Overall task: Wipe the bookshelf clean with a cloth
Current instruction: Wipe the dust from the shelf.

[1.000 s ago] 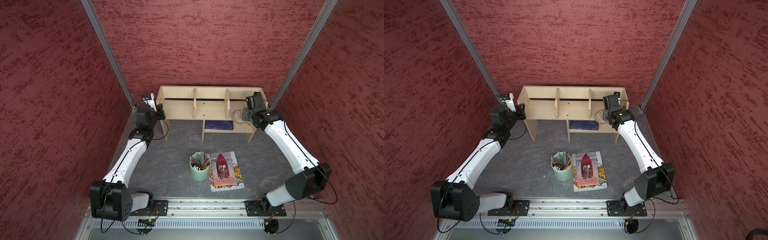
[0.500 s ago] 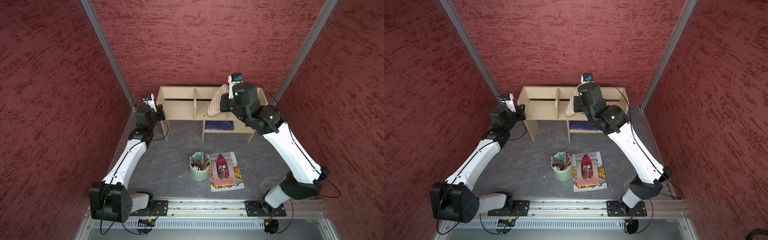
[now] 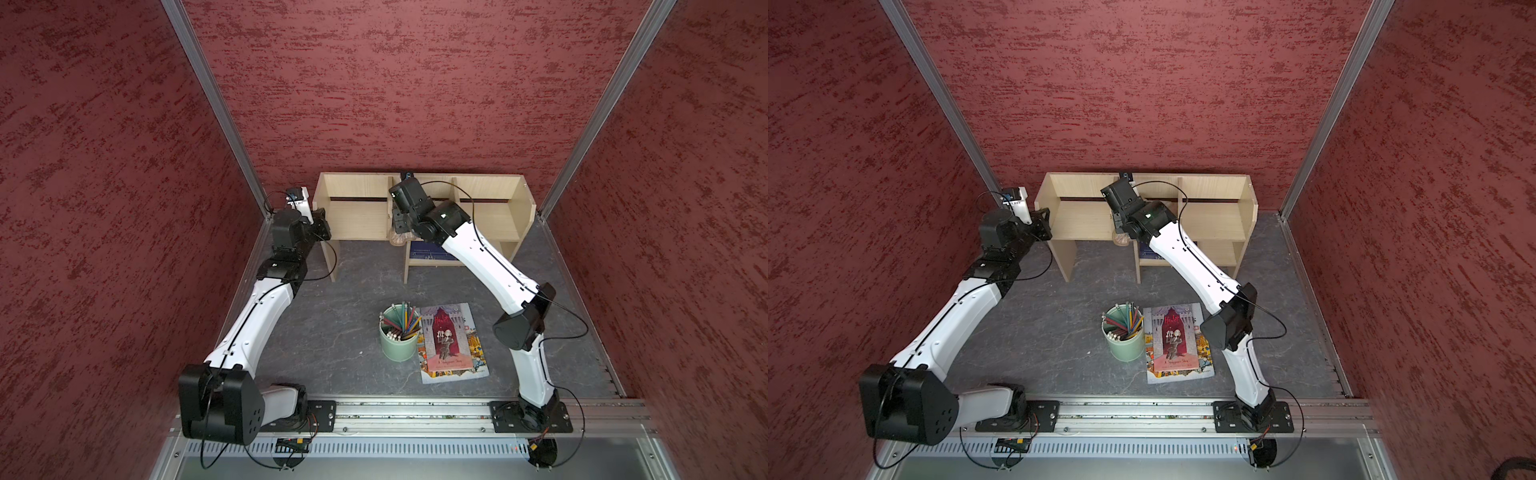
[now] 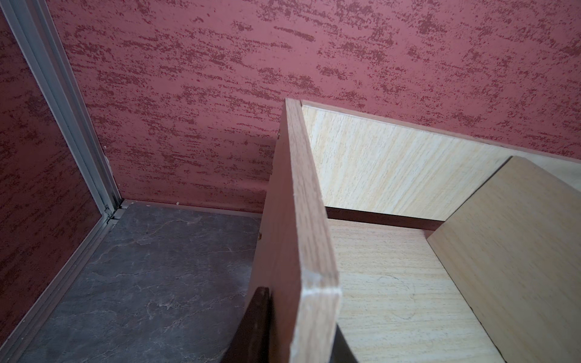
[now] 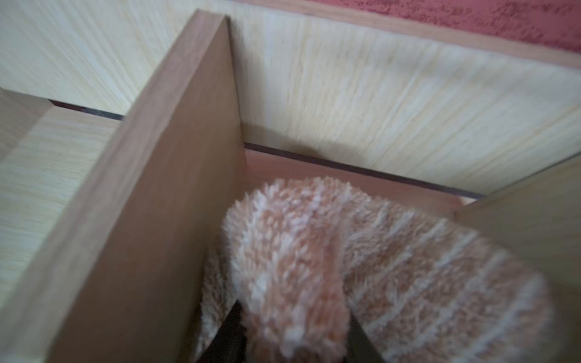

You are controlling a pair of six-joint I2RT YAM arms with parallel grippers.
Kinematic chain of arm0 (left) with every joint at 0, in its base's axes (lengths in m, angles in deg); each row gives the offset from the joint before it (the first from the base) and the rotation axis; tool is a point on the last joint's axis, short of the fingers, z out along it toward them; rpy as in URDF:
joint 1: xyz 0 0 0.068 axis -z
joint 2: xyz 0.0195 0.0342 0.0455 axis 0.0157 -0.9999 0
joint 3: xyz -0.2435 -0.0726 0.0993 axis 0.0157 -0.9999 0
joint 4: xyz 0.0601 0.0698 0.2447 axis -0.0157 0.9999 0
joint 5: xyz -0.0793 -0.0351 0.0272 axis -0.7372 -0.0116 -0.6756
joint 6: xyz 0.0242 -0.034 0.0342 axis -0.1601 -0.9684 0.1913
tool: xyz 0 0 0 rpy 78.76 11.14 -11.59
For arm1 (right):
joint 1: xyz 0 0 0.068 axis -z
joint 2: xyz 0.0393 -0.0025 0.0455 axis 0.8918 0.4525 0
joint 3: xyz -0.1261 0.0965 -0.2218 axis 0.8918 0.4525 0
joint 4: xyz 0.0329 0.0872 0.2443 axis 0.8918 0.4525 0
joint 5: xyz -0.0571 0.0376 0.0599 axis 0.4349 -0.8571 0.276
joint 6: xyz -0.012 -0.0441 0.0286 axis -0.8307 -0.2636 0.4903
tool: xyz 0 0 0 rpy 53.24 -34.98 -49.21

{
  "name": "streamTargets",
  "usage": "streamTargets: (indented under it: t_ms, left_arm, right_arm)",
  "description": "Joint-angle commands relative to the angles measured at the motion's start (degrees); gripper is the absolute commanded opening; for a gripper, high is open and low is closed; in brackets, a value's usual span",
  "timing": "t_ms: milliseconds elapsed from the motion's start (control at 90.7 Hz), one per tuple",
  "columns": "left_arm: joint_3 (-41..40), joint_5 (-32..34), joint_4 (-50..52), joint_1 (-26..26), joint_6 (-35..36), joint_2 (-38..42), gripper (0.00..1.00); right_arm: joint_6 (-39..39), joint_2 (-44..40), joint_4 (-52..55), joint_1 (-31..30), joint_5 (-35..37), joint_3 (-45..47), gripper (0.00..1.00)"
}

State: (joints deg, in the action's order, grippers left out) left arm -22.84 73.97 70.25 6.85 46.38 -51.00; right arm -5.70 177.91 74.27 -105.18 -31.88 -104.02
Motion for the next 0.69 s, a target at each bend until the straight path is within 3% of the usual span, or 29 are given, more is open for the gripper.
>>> streamTargets:
  t_ms: [0, 165, 342, 419, 485, 562, 584, 683]
  left_arm:
    - [0.13, -7.79, 0.69, 1.65, -4.62, 1.21, 0.0]
    - [0.05, -7.64, 0.69, 1.6, -4.54, 1.22, 0.0]
    - [0.16, -8.02, 0.8, 1.6, -4.63, 1.1, 0.0]
    - [0.17, -7.96, 0.79, 1.56, -4.69, 1.05, 0.0]
    - [0.17, -8.12, 0.76, 1.56, -4.78, 1.03, 0.0]
    - [0.16, -8.15, 0.69, 1.6, -4.8, 1.03, 0.0]
    - [0.16, -8.1, 0.74, 1.6, -4.74, 1.03, 0.0]
    - [0.15, -8.02, 0.76, 1.6, -4.7, 1.19, 0.0]
  right_arm:
    - [1.26, -2.34, 1.21, 1.58, -0.12, 0.69, 0.47]
    - [1.55, -4.33, 1.35, 1.57, -0.35, 3.37, 0.58]
    - [2.72, -7.32, 0.44, 1.64, -2.08, 8.55, 0.64]
    - [2.93, -8.03, -1.54, 1.57, -2.6, 11.71, 0.5]
    - [2.79, -7.26, -2.02, 1.67, -2.87, 11.53, 0.25]
    - [2.03, -5.39, -2.05, 1.74, -3.03, 8.52, 0.04]
    - [1.77, -4.92, -2.09, 1.74, -2.86, 7.35, 0.0]
    - [0.33, -2.18, -2.64, 1.94, -2.46, 1.5, 0.0]
